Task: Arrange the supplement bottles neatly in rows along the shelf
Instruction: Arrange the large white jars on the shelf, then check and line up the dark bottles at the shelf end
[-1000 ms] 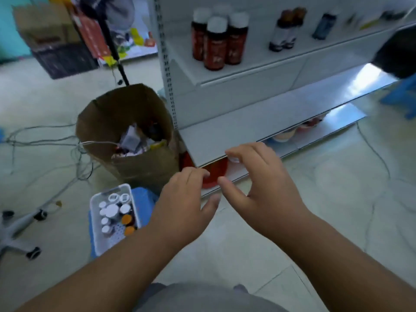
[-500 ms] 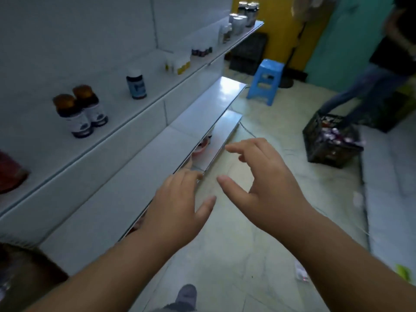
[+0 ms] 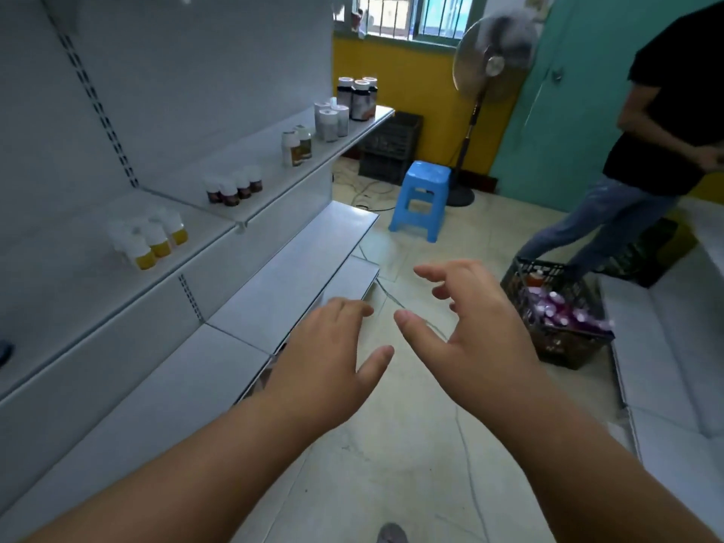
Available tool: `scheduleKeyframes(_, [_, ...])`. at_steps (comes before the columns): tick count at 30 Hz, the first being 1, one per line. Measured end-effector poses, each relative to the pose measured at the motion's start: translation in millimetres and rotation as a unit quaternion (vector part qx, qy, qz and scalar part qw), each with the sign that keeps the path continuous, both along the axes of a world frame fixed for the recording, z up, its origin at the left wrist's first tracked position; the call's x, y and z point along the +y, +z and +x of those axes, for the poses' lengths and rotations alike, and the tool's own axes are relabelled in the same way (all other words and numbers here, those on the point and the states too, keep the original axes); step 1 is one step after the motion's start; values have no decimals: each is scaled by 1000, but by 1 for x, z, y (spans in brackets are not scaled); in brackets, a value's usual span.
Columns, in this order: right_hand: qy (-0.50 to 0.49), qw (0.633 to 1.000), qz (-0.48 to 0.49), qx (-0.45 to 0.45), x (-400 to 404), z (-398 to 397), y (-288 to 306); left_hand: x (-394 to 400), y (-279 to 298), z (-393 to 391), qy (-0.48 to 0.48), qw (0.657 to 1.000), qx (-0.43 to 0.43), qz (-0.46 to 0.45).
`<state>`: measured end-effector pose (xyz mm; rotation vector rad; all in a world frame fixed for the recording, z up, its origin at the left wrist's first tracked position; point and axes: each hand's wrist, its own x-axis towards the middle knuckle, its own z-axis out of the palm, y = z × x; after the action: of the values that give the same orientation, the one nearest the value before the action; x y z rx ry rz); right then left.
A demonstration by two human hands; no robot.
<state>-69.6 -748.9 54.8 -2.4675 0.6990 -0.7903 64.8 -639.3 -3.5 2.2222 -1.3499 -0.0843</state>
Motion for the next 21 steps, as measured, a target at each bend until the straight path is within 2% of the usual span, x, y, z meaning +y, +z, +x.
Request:
scheduleKeyframes(5, [42, 999, -2, 6, -121, 72, 26, -100, 19, 56, 61, 998, -9, -9])
scheduleKeyframes(10, [66, 998, 15, 9, -229, 157, 12, -195, 3, 131, 89, 996, -8, 6])
scheduleKeyframes(15, [63, 998, 8, 12, -341, 234, 15, -312, 10, 221, 88, 996, -3, 2])
scheduleKeyframes(21, [55, 998, 4, 11, -465, 291, 28, -449, 25, 288, 68, 997, -1, 22])
